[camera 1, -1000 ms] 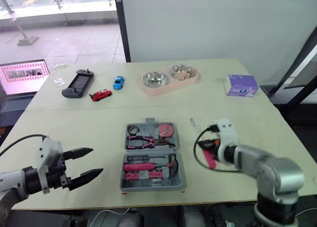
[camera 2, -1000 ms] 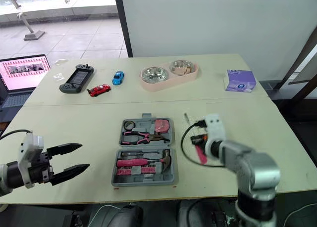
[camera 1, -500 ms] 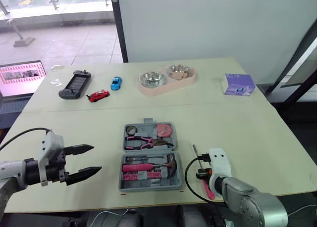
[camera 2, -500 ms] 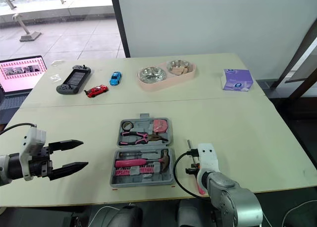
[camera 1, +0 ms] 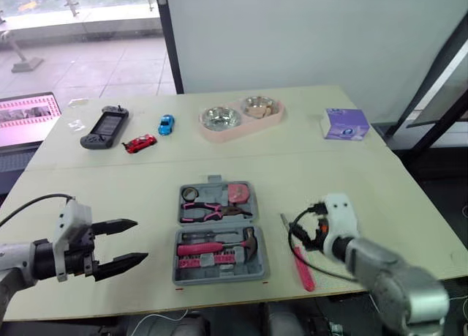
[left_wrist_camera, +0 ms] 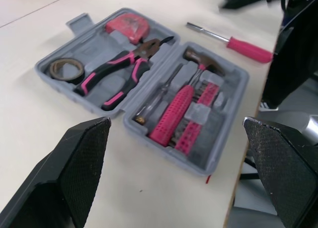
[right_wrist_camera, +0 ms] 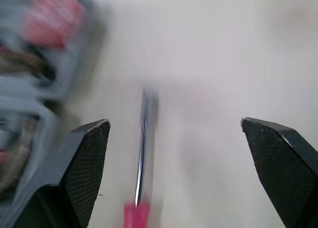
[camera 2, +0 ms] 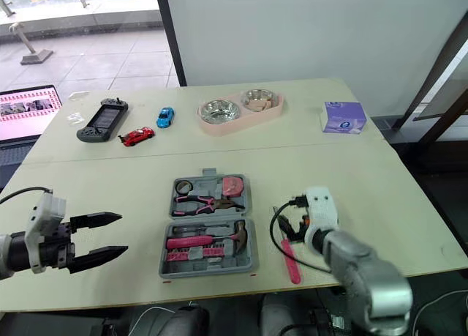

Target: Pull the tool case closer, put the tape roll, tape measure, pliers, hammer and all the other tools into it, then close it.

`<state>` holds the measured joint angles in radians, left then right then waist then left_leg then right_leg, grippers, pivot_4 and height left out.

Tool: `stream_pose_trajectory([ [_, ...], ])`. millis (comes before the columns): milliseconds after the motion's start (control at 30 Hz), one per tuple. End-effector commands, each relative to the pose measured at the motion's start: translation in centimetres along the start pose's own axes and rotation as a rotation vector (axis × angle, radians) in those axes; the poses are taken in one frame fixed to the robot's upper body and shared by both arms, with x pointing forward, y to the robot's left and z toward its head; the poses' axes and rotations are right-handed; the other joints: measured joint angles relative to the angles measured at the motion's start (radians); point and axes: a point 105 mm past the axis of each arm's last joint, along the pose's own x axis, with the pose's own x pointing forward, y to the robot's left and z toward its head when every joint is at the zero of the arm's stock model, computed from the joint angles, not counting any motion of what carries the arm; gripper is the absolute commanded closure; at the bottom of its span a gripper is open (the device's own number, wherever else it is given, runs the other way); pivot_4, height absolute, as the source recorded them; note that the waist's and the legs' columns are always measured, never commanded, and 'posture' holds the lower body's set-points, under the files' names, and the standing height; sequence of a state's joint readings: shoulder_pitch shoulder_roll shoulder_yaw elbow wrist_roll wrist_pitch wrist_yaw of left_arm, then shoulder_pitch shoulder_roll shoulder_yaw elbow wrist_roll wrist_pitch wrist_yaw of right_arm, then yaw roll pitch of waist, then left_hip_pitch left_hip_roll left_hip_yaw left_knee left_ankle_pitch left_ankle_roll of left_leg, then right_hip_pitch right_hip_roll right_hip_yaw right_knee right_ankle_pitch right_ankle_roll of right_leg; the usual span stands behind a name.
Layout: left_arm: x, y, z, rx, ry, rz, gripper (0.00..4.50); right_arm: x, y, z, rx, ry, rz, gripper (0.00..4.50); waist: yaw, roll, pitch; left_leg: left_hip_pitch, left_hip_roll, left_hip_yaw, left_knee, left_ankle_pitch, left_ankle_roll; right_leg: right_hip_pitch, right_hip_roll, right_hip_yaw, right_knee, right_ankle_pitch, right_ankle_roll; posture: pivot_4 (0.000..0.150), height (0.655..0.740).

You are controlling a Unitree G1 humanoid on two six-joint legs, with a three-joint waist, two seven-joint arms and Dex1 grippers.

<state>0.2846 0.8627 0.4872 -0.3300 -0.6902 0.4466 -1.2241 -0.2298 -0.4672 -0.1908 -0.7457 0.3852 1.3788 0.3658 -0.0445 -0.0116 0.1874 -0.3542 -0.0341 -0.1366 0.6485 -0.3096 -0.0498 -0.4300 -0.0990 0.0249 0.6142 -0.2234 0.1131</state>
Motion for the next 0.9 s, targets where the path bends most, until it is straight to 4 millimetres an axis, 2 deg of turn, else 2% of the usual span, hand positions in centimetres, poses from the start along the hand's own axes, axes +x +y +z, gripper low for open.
stream_pose_trajectory([
  [33, -0.6, -0.3, 0.8, 0.048, -0.035, -0.012, 0.0, -1.1, 2.5, 2.7, -0.284, -0.029, 0.295, 0.02, 0.002, 0.0, 0.0, 0.0, 0.0, 0.0, 0.0, 0.0, 0.0, 0.0, 0.0, 0.0, 0.0, 0.0, 0.0, 0.15, 0.736],
  [100, -0.5, -0.4, 0.4, 0.066, -0.025, -0.023, 0.0, -1.8, 3.6, 3.0, -0.495, 0.0, 0.475, 0.02, 0.006, -0.001, 0.0, -0.001, 0.0, -0.001, -0.001, 0.0, 0.001, 0.001, 0.0, -0.001, -0.001, -0.001, 0.002, 0.15, 0.736],
  [167, -0.4, -0.2, -0.3, 0.067, 0.0, -0.023, 0.0, -1.8, 3.5, 2.7, -0.646, 0.04, 0.556, 0.02, 0.006, -0.002, 0.0, -0.001, 0.0, -0.001, -0.001, -0.001, 0.002, 0.001, 0.0, -0.002, -0.002, 0.0, 0.006, 0.15, 0.736],
  [200, -0.4, -0.2, -0.6, 0.084, 0.005, -0.028, 0.0, -1.7, 3.4, 2.5, -0.778, 0.048, 0.594, 0.02, 0.005, -0.003, 0.0, -0.001, 0.0, 0.0, 0.0, -0.001, 0.002, 0.001, 0.0, -0.002, -0.002, 0.001, 0.006, 0.15, 0.736],
  [300, -0.3, 0.4, -1.2, 0.17, -0.018, -0.009, 0.0, -0.9, 2.8, 0.6, -1.14, 0.117, 0.72, 0.02, 0.004, -0.003, 0.001, -0.001, 0.0, 0.002, 0.001, -0.001, 0.002, 0.001, -0.001, 0.0, -0.003, 0.001, 0.006, 0.15, 0.736],
  [367, -0.2, 0.8, -0.7, 0.225, -0.096, 0.005, 0.0, -0.5, 2.8, -0.5, -1.318, 0.13, 0.805, 0.02, 0.002, -0.003, 0.001, -0.001, 0.0, 0.003, 0.002, -0.001, 0.001, 0.002, -0.001, 0.0, -0.002, 0.001, 0.005, 0.15, 0.736],
  [433, -0.1, 0.4, -0.9, 0.26, -0.086, -0.052, 0.0, 0.1, 3.0, -1.4, -1.486, 0.119, 0.876, 0.02, 0.001, -0.004, 0.001, 0.0, 0.0, 0.003, 0.002, -0.001, 0.001, 0.002, -0.001, 0.0, -0.002, 0.002, 0.005, 0.15, 0.736],
  [600, 0.0, -1.0, -1.0, 0.274, -0.064, -0.212, 0.0, 1.1, 2.8, -3.2, -1.761, 0.106, 0.983, 0.02, 0.002, -0.003, 0.001, -0.001, 0.0, 0.003, 0.002, -0.001, 0.001, 0.001, -0.001, 0.0, -0.002, 0.002, 0.005, 0.15, 0.736],
  [700, 0.0, -1.3, -1.3, 0.258, -0.042, -0.238, 0.0, 1.7, 2.3, -4.0, -1.911, 0.124, 1.026, 0.02, 0.002, -0.003, 0.001, -0.001, 0.0, 0.003, 0.002, -0.001, 0.001, 0.001, -0.001, 0.0, -0.002, 0.002, 0.005, 0.15, 0.736],
  [900, 0.3, -1.5, -1.3, 0.23, -0.044, -0.255, 0.0, 2.5, 0.7, -4.9, -2.094, 0.196, 1.106, 0.02, 0.001, -0.003, 0.001, 0.0, 0.0, 0.003, 0.002, -0.001, 0.001, 0.001, -0.001, 0.0, -0.001, 0.002, 0.005, 0.15, 0.736],
])
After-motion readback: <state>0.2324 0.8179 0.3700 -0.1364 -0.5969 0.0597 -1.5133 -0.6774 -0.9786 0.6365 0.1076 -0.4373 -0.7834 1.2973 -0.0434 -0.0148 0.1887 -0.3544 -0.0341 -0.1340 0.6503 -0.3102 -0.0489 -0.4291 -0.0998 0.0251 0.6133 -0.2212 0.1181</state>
